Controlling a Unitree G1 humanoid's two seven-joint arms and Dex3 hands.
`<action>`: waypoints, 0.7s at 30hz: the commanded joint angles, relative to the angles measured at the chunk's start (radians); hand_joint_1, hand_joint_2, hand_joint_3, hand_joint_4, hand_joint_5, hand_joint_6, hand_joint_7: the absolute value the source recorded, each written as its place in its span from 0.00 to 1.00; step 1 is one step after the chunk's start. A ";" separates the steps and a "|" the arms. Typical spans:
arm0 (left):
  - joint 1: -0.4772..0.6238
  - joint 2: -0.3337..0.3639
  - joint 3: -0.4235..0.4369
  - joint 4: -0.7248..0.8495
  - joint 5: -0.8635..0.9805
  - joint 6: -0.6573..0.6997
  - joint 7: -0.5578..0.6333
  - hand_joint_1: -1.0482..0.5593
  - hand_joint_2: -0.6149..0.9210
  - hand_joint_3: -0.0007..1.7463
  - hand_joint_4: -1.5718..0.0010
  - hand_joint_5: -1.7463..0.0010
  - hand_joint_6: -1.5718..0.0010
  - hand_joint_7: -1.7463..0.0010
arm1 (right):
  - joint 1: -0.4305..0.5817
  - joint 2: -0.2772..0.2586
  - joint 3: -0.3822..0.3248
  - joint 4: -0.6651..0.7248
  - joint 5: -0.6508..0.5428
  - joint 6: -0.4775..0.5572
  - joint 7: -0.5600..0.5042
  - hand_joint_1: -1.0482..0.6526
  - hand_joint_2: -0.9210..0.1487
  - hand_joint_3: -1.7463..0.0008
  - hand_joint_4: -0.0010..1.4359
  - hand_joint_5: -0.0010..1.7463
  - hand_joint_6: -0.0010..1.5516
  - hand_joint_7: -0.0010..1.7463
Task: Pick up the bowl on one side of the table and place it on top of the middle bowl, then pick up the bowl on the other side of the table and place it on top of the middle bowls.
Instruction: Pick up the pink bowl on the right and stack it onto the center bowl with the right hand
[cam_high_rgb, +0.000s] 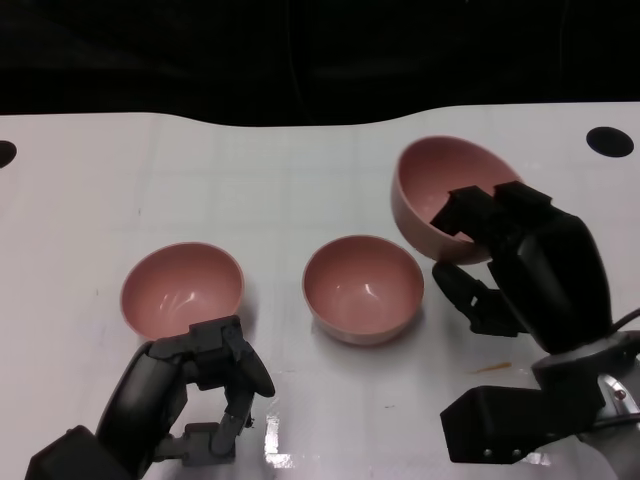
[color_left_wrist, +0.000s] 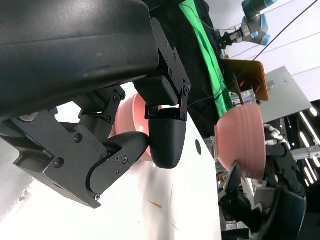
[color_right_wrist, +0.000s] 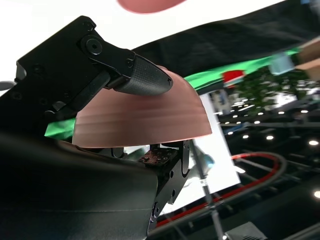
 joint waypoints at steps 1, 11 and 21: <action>-0.001 0.009 0.005 0.011 0.010 -0.014 0.004 0.54 0.63 0.76 0.47 0.06 0.46 0.26 | -0.041 0.014 0.011 0.023 0.018 -0.020 0.043 0.54 0.64 0.15 0.70 1.00 0.51 0.96; 0.004 0.006 0.004 0.002 0.012 -0.008 0.004 0.54 0.62 0.77 0.47 0.05 0.46 0.27 | -0.121 0.056 0.058 0.137 0.012 -0.065 0.104 0.55 0.70 0.12 0.69 1.00 0.53 0.93; 0.011 0.001 0.001 -0.011 0.007 0.002 0.001 0.54 0.63 0.76 0.48 0.05 0.46 0.27 | -0.160 0.063 0.105 0.218 0.008 -0.096 0.151 0.56 0.63 0.20 0.68 1.00 0.49 0.97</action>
